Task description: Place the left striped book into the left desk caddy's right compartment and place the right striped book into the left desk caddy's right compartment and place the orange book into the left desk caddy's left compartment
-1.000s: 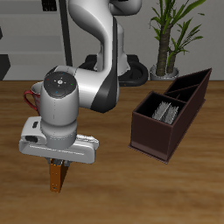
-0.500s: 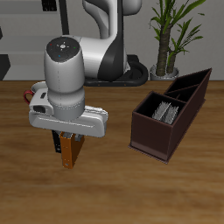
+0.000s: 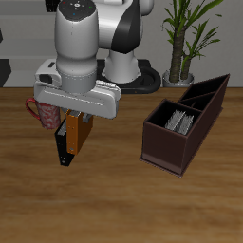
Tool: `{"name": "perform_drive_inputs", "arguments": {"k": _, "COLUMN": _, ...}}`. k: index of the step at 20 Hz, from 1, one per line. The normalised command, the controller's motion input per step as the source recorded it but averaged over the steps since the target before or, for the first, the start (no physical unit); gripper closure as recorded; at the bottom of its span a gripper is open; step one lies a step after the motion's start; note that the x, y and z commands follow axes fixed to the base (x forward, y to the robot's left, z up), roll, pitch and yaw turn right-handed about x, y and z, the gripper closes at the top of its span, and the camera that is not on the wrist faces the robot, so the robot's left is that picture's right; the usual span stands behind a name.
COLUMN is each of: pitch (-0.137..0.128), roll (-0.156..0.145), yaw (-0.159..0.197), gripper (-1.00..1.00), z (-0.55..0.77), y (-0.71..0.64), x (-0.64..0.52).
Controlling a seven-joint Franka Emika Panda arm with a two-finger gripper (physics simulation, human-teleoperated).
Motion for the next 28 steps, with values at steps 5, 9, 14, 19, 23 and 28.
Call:
{"name": "perform_drive_inputs", "arguments": {"k": 5, "pitch": -0.031, "roll": -0.066, "yaw": -0.073, "gripper": 1.0, "z": 0.32, "y": 0.25, "x": -0.47}}
{"name": "perform_drive_inputs", "arguments": {"k": 9, "pitch": -0.059, "roll": 0.026, "yaw": 0.047, "gripper": 1.0, "z": 0.11, "y": 0.35, "x": -0.44}}
{"name": "perform_drive_inputs", "arguments": {"k": 14, "pitch": -0.029, "roll": -0.052, "yaw": 0.05, "gripper": 1.0, "z": 0.07, "y": 0.19, "x": -0.45}}
{"name": "perform_drive_inputs", "arguments": {"k": 19, "pitch": -0.002, "roll": -0.009, "yaw": -0.015, "gripper": 1.0, "z": 0.02, "y": 0.08, "x": -0.25}}
{"name": "perform_drive_inputs", "arguments": {"k": 23, "pitch": -0.06, "roll": -0.008, "yaw": -0.015, "gripper": 1.0, "z": -0.01, "y": 0.31, "x": -0.53}}
{"name": "perform_drive_inputs", "arguments": {"k": 28, "pitch": -0.012, "roll": 0.01, "yaw": -0.065, "gripper": 1.0, "z": -0.03, "y": 0.21, "x": -0.42}}
